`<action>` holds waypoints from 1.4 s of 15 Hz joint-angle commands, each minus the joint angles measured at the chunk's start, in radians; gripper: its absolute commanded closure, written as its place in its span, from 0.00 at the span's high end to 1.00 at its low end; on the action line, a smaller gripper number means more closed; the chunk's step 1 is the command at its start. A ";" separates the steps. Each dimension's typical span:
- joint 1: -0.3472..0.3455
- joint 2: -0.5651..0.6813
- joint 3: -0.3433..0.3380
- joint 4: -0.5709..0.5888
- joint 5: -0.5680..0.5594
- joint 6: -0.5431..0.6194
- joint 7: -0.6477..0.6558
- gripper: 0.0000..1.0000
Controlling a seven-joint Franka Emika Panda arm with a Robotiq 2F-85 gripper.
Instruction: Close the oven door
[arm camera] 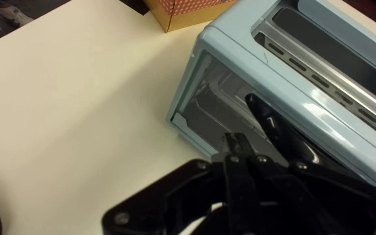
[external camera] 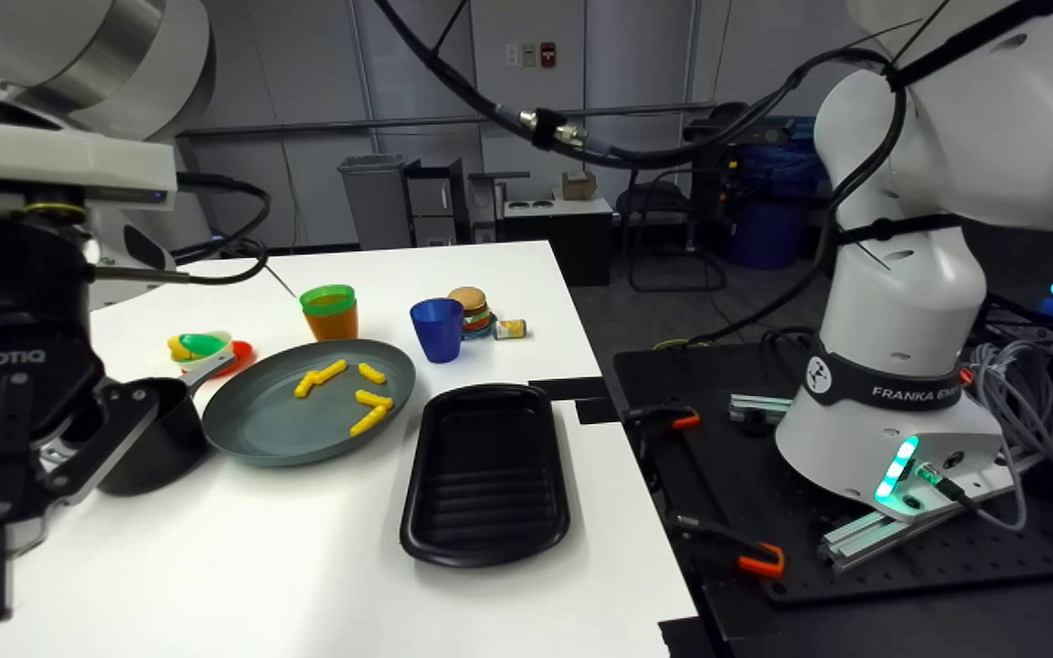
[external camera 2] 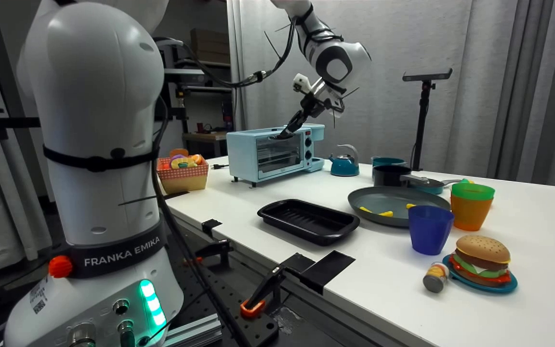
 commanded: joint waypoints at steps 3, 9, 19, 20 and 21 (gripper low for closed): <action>0.048 -0.060 -0.030 0.039 -0.222 -0.080 0.024 0.00; 0.067 -0.134 -0.032 0.058 -0.555 -0.159 0.005 0.00; 0.077 -0.287 -0.019 -0.028 -0.864 -0.169 -0.059 0.00; 0.067 -0.306 -0.019 -0.042 -0.839 -0.175 -0.073 0.00; 0.060 -0.321 -0.019 -0.054 -0.827 -0.183 -0.087 0.00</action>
